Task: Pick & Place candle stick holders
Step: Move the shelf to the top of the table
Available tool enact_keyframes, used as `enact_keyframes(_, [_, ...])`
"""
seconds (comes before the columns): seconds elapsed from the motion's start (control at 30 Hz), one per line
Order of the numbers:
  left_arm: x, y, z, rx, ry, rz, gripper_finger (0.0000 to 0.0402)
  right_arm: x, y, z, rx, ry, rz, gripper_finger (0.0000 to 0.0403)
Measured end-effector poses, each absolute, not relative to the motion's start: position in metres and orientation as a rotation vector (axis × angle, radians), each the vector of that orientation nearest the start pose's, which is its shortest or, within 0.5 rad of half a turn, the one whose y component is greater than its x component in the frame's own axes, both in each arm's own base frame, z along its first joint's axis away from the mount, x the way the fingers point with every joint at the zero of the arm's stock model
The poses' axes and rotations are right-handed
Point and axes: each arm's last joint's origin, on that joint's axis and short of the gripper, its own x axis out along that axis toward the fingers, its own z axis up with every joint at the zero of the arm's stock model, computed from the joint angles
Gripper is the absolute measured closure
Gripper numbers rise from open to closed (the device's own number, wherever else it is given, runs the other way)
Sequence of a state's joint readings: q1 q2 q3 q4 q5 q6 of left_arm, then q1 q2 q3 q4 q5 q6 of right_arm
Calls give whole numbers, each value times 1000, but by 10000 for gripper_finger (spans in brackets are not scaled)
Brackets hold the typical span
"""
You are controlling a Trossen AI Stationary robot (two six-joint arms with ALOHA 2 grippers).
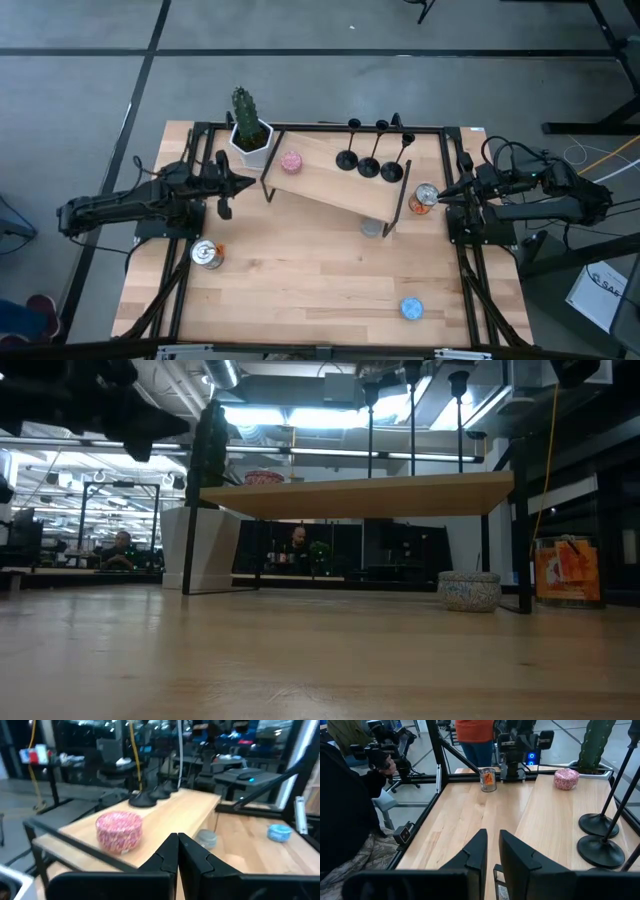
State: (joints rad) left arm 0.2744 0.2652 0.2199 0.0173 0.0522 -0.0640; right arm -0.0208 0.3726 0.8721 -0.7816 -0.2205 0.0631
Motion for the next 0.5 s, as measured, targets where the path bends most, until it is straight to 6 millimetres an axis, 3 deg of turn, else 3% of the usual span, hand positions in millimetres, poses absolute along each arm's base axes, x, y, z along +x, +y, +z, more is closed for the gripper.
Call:
enact_keyframes(0.33, [93,23,223,10,-31,188,396,56,5,362,73,87,196,350])
enact_keyframes(0.5, [88,21,224,10,-56,175,396,56,5,360,76,110,194,350])
